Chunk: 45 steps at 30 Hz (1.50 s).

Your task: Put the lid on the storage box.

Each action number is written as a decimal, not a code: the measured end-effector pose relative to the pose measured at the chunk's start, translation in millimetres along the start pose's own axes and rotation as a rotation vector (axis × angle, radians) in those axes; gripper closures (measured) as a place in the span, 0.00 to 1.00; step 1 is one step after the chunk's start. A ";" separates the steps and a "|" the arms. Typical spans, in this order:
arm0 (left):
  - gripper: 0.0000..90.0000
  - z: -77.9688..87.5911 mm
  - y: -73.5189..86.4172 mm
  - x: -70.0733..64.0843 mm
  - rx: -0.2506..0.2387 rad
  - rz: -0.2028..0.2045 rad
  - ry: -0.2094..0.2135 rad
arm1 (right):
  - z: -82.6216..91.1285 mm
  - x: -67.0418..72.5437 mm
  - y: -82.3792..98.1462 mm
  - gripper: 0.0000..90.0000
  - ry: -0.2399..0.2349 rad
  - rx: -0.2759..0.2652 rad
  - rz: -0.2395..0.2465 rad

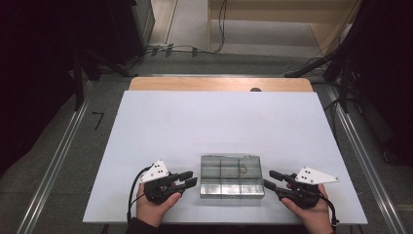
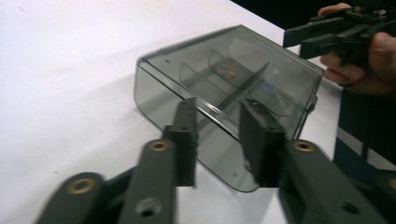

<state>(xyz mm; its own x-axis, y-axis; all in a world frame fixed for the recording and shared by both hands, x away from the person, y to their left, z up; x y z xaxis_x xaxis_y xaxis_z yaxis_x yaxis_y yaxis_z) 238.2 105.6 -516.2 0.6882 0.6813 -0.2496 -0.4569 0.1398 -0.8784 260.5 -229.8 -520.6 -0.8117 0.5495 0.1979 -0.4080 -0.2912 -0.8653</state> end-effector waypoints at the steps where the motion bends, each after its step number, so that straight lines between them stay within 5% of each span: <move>1: 0.63 1.4 -1.1 0.4 -0.007 -0.006 -0.005 | 0.5 -0.1 -0.6 0.52 0.001 -0.003 -0.001; 7: 0.42 8.9 -3.4 6.9 -0.042 0.001 -0.021 | 5.1 -3.2 -3.7 0.37 0.005 -0.023 0.007; 15: 0.25 21.8 -5.2 18.7 -0.073 0.001 -0.044 | 11.6 -11.6 -4.4 0.18 0.034 -0.029 -0.002; 26: 0.13 37.3 -4.6 32.7 -0.098 0.007 -0.073 | 25.4 -27.7 -3.4 0.15 0.074 -0.055 -0.016; 45: 0.07 58.9 -1.6 51.4 -0.135 0.017 -0.107 | 42.7 -48.5 1.6 0.11 0.116 -0.076 -0.043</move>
<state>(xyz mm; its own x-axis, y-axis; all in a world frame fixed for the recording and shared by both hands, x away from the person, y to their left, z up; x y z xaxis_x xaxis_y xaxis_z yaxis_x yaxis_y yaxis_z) 241.0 182.7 -503.6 0.6136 0.7564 -0.2265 -0.3832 0.0344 -0.9230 281.4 -290.3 -511.9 -0.7386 0.6484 0.1845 -0.4047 -0.2076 -0.8906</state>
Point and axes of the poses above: each handheld gripper's, and its own axes: z roughly backward along the jaws, y roughly out of its underside, x roughly to its left, the point moved 6 cm from there along -z, roughly forward along the jaws, and after that the axes turned 5 degrees about -y, right-handed, at the moved point
